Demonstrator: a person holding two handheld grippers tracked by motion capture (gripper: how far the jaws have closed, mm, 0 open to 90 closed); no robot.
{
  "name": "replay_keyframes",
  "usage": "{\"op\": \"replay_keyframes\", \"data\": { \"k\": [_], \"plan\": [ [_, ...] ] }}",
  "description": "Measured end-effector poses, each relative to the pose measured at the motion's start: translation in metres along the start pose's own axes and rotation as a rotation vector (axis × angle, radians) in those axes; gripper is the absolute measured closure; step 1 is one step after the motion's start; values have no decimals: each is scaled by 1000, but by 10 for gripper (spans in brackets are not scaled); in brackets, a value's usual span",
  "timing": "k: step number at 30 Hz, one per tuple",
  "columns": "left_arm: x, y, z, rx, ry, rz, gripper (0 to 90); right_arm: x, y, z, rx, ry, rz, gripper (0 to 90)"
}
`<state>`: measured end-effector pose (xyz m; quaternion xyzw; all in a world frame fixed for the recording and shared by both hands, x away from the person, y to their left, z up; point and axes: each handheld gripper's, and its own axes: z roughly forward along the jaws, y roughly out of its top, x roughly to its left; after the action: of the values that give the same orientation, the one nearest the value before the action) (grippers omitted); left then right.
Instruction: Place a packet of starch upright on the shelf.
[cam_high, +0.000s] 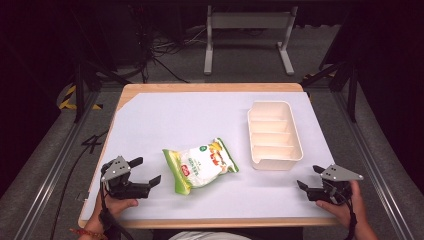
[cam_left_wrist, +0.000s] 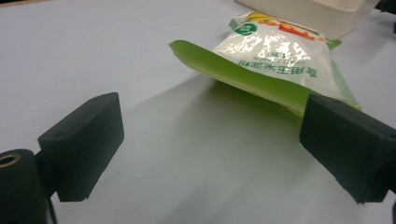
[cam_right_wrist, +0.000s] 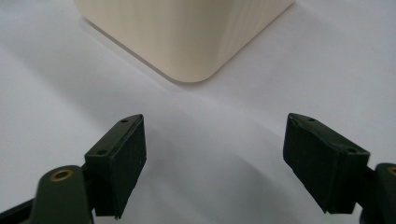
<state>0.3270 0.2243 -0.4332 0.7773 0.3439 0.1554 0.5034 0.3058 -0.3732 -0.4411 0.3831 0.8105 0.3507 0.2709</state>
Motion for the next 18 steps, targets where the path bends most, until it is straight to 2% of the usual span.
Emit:
{"op": "replay_keyframes", "data": {
  "k": [2, 5, 10, 16, 17, 18],
  "plan": [
    [-5, 2, 1, -18, -34, -12, 99, 1, 0, 0, 2, -1, -4, 211],
    [-12, 7, 6, 4, -90, -30, 97, 1, 1, 0, 4, -5, -7, 211],
    [-19, 11, 19, 62, -120, -81, 95, 4, 3, 1, 9, -4, -21, 210],
    [-20, 21, 34, 71, -180, -123, 103, 4, 2, 3, 15, 2, -19, 210],
    [-20, 23, 37, 77, -175, -122, 107, 3, 2, 3, 18, 3, -18, 210],
    [-19, 25, 40, 60, -181, -137, 114, 3, 2, 3, 20, 6, -19, 210]
  ]
}}
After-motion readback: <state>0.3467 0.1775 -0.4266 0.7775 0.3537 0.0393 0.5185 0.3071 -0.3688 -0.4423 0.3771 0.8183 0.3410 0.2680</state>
